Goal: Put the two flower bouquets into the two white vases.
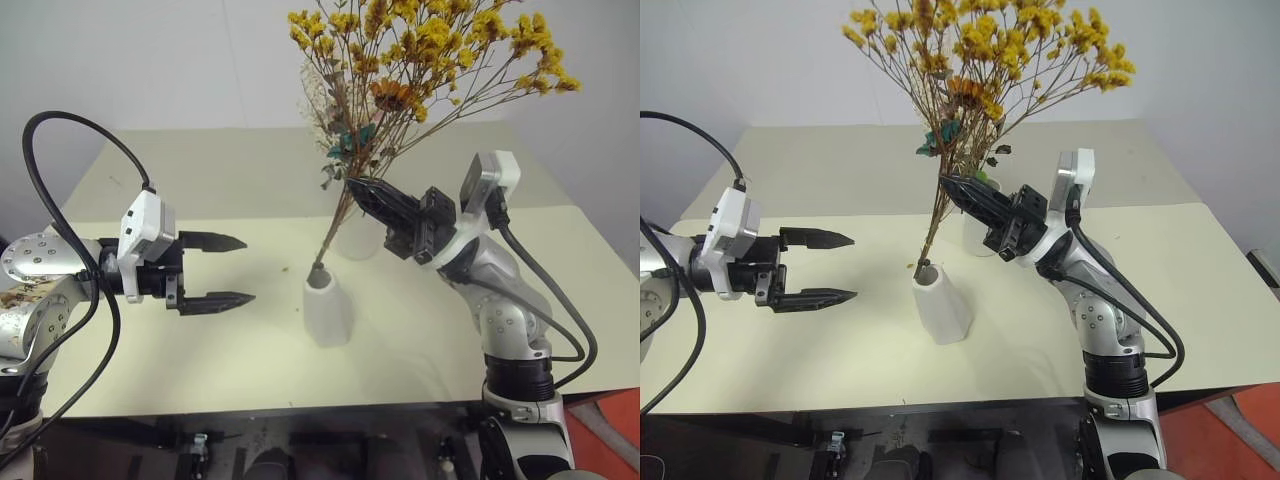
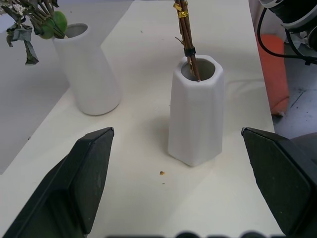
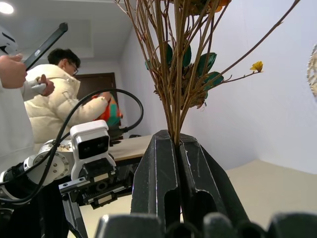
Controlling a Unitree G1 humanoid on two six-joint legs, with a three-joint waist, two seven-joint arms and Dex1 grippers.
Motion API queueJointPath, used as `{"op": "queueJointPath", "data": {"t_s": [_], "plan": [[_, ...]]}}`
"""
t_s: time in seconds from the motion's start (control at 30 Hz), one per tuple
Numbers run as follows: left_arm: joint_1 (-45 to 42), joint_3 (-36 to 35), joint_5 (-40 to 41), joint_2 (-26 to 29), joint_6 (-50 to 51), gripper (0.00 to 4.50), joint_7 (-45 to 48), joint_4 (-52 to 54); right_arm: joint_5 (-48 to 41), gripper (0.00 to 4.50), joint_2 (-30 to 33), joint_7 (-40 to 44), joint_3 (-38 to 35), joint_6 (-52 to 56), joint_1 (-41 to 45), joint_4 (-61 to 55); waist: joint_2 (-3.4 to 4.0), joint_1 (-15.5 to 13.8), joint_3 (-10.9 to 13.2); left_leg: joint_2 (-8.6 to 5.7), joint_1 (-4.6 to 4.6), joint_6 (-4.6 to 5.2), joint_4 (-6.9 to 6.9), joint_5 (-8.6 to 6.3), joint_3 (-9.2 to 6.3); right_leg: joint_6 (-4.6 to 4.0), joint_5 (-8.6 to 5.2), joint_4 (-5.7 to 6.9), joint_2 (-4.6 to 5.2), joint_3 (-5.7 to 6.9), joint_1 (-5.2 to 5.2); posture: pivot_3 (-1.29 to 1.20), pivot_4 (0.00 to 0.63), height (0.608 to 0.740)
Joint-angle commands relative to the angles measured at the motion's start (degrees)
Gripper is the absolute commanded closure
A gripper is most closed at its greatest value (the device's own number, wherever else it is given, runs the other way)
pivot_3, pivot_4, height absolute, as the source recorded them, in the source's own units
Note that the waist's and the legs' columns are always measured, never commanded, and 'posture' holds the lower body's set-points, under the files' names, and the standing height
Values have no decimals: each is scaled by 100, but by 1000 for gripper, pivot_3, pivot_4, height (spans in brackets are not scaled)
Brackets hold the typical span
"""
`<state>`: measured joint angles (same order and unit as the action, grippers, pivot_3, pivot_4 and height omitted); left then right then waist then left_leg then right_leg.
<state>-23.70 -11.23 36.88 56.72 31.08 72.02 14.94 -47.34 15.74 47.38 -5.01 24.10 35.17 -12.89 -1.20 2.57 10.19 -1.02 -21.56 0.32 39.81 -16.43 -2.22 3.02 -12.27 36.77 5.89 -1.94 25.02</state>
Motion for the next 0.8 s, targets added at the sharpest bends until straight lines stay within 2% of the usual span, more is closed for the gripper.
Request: {"op": "queueJointPath", "data": {"t_s": [0.03, 0.8], "plan": [[-96, -23, 0, 15, -109, 0, 16, 31, 9, 4463, 88, 9, -73, -36, 86, -40, 0, 1, 0, 0, 0, 0, 0, 0, 0, 0, 0, 0, 0, 0, 0, 0, 150, 740], [-125, 13, -16, -44, -194, 0, 95, -38, -317, 4463, 262, -239, -230, 133, 287, -308, 0, -1, 0, 0, -2, 0, 0, 0, 1, 0, 0, -1, 0, -1, 1, 0, 150, 740]]}}
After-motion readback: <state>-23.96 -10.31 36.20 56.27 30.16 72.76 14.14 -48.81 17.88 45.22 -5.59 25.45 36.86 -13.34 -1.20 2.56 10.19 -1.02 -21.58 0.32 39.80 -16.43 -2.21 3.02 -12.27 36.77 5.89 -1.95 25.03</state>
